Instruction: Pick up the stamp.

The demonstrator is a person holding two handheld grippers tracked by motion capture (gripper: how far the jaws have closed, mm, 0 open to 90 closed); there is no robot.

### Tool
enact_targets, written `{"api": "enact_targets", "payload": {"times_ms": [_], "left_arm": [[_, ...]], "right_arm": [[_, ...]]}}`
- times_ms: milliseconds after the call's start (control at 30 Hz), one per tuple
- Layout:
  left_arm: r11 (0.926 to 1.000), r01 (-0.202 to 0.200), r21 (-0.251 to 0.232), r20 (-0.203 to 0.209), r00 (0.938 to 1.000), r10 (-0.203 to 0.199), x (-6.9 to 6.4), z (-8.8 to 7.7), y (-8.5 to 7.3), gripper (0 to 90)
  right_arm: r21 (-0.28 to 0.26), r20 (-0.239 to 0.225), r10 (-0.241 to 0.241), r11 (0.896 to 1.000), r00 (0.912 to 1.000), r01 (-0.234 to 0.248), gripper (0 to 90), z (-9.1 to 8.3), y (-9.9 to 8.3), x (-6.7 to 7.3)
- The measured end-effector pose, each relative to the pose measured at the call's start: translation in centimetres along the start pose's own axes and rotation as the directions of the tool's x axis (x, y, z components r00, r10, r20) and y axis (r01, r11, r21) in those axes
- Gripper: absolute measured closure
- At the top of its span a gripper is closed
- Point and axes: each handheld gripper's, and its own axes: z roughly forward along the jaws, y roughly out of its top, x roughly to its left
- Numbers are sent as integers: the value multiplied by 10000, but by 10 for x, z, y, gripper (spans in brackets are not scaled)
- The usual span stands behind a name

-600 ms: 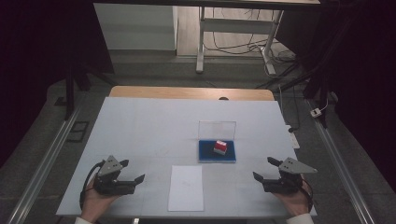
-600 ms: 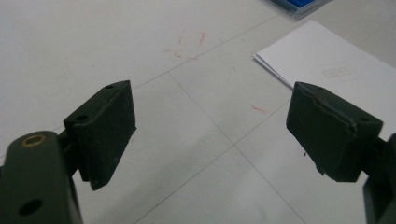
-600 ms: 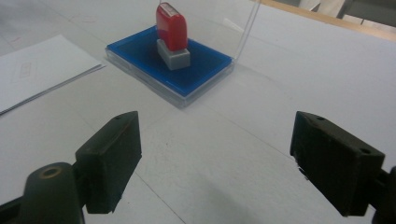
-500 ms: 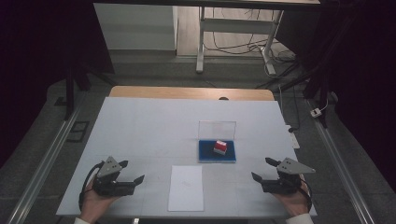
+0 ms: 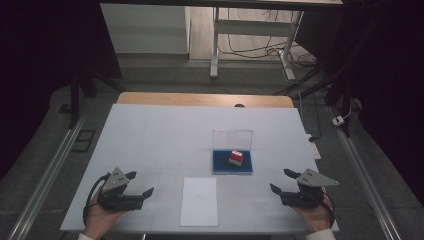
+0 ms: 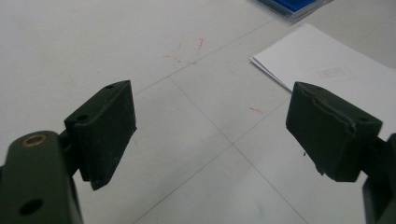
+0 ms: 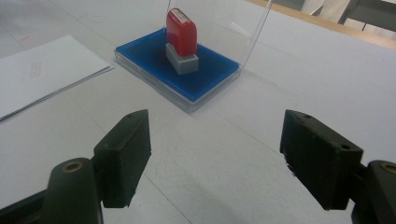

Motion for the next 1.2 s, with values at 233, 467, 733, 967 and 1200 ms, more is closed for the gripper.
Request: {"api": "enact_targets", "payload": {"times_ms": [233, 467, 733, 967, 1200], "left_arm": [[10000, -17, -40, -44, 10000, 16, 0, -2, 1, 165], [9999, -162, 39, -86, 9998, 162, -1, 0, 0, 165], [9997, -216, 75, -28, 9998, 216, -1, 2, 0, 166], [10000, -88, 25, 109, 9999, 88, -1, 3, -1, 168], [9996, -189, 213, 68, 9998, 188, -3, 8, -2, 168]], "right_arm": [[107, 5, -21, 9999, 10000, 21, 242, 0, 3, 2], [218, -201, 70, 9997, 9998, -65, 253, 1, 9, 2], [260, -283, -85, 9996, 9996, 92, 257, 8, 26, 4], [348, -423, -169, 9992, 9990, 184, 259, 18, 46, 3], [626, -831, -407, 9970, 9957, 460, 265, 39, 65, 3]]}}
